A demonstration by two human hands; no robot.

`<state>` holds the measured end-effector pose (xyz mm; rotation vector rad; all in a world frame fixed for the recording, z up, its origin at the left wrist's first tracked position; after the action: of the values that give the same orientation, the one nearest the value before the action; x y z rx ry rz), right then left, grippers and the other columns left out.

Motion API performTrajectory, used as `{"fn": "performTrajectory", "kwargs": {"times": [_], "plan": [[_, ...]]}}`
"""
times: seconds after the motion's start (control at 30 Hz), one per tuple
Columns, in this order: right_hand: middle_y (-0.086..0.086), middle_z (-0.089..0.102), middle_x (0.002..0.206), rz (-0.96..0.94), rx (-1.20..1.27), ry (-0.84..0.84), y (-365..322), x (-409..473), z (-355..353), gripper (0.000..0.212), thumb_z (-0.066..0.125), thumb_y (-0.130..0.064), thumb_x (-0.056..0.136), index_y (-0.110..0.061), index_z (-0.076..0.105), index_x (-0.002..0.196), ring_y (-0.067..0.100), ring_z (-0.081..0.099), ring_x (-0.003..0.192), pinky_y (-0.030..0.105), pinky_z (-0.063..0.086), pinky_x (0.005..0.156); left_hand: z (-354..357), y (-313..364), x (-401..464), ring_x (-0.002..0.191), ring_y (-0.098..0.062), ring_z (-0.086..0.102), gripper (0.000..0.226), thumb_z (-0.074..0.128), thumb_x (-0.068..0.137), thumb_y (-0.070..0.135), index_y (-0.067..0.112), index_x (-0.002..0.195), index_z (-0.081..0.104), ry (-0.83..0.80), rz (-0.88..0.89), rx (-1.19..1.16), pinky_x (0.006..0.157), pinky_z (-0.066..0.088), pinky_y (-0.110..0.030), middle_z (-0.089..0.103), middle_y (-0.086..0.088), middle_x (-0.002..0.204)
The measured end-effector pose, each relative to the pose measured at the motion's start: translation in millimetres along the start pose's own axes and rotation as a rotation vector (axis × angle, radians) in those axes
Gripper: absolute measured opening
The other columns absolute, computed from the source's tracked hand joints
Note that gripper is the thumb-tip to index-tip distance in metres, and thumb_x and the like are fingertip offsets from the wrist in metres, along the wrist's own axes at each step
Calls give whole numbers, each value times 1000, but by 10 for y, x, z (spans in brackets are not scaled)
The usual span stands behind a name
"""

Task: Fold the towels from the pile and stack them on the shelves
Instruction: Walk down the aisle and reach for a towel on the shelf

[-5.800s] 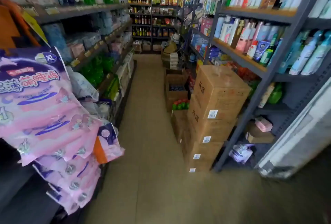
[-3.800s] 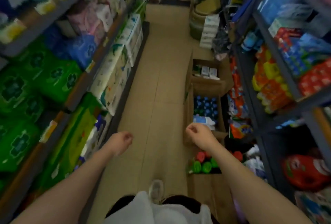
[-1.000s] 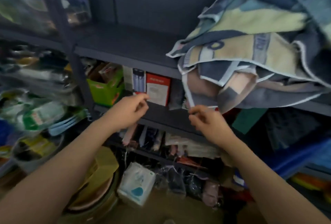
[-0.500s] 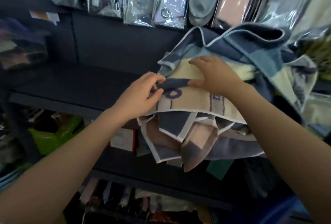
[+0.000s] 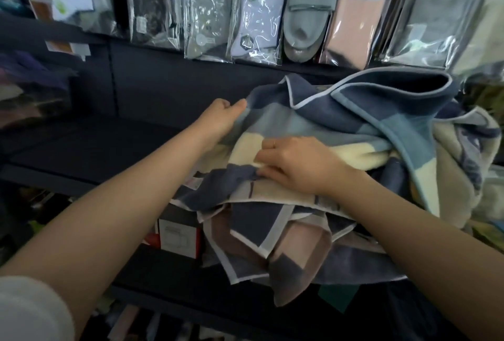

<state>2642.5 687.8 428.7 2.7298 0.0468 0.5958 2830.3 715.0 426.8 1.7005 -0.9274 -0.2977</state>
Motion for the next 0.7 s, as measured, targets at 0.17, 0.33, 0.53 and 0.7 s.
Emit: {"fn": "performTrajectory", "kwargs": {"times": [0.17, 0.33, 0.53, 0.7], "plan": [[5, 61, 88, 40, 32, -10, -44, -33, 23, 56, 25, -54, 85, -14, 64, 92, 30, 61, 78, 34, 39, 57, 101, 46, -28, 107, -18, 55, 51, 64, 85, 13, 4, 131, 46, 163, 11, -284, 88, 41, -21, 55, -11, 125], [20, 54, 123, 308, -49, 489, 154, 133, -169, 49, 52, -34, 84, -2, 55, 121, 38, 51, 111, 43, 38, 98, 48, 210, -433, 94, -3, 53, 40, 52, 79, -7, 7, 116, 56, 230, 425, -232, 83, 39, -7, 58, 4, 104], [19, 14, 154, 673, -215, 224, 461, 185, -21, 85, 59, -37, 85, -5, 11, 147, 33, 15, 141, 45, 4, 115, -152, 133, -902, 115, 17, 40, 59, 44, 73, -9, 10, 128, 51, 96, 843, 47, 99, 28, -5, 47, 13, 123], [23, 58, 120, 767, -178, 204, 603, 214, 11, 38, 41, -28, 97, -7, 44, 128, 40, 54, 108, 44, 36, 90, -496, -96, -1100, 111, 10, 43, 60, 43, 76, 4, 15, 135, 42, 176, 823, 133, 93, 29, 0, 45, 1, 127]]}}
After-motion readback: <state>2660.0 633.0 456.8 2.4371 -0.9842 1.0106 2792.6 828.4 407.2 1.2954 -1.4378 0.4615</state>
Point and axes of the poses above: each hand's wrist, its own x-axis towards the middle knuckle, its own z-axis out of the palm, y = z × x, the point moved 1 cm from there along x, towards the middle knuckle
